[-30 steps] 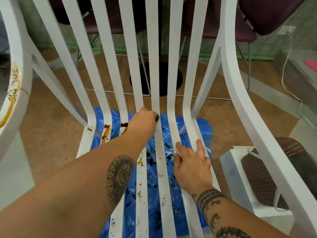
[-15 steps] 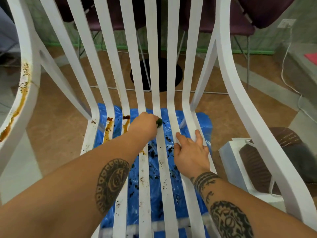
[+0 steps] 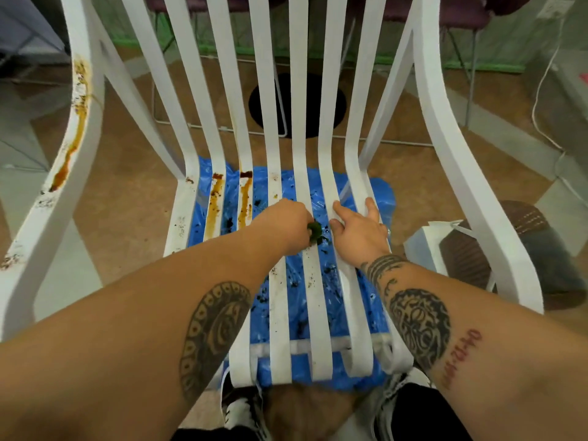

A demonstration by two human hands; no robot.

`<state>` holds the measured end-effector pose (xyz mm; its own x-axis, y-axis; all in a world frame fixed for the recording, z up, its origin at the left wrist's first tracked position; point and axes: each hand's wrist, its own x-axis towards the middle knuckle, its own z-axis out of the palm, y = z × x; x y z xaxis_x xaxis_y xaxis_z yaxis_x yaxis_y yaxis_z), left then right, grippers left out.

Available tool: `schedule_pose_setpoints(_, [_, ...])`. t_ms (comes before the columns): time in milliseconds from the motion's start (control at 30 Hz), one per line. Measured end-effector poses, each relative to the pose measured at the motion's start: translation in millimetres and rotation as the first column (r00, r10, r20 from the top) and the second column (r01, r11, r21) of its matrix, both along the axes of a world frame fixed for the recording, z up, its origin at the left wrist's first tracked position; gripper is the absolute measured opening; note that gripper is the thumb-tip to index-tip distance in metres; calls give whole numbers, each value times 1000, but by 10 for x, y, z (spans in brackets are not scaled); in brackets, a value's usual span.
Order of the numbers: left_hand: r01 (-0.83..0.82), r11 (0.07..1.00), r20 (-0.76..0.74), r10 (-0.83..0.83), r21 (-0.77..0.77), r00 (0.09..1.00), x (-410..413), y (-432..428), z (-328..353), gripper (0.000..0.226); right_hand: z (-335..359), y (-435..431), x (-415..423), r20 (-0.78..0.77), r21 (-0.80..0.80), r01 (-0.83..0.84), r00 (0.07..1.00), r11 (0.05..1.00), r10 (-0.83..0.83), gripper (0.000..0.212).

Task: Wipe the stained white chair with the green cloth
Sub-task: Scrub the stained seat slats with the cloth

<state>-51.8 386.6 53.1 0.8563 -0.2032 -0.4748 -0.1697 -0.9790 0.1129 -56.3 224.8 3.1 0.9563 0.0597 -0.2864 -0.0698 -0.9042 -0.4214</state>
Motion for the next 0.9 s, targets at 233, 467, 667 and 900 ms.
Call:
schedule_pose_setpoints(233, [-35,999,-16,36,19,999,-359,-9,-114,30,44,-93,85,-201,18,-77,976,997,79,56])
schedule_pose_setpoints(467, [7,999,21,-8,45,1000,-560,-69,-58,29,65,-140,-394,48,119,77,995,990,-83,44])
schedule_pose_setpoints(667, [-37,999,43,37,0,998,-820,-97,-107,34,14,-170,-750,-60,130,26,998,991,-18,45])
schedule_pose_setpoints(900, [-51,998,54,53,-29,997,-1190,-137,-150,35,179,-195,-935,-93,-46,-23,995,999,19,48])
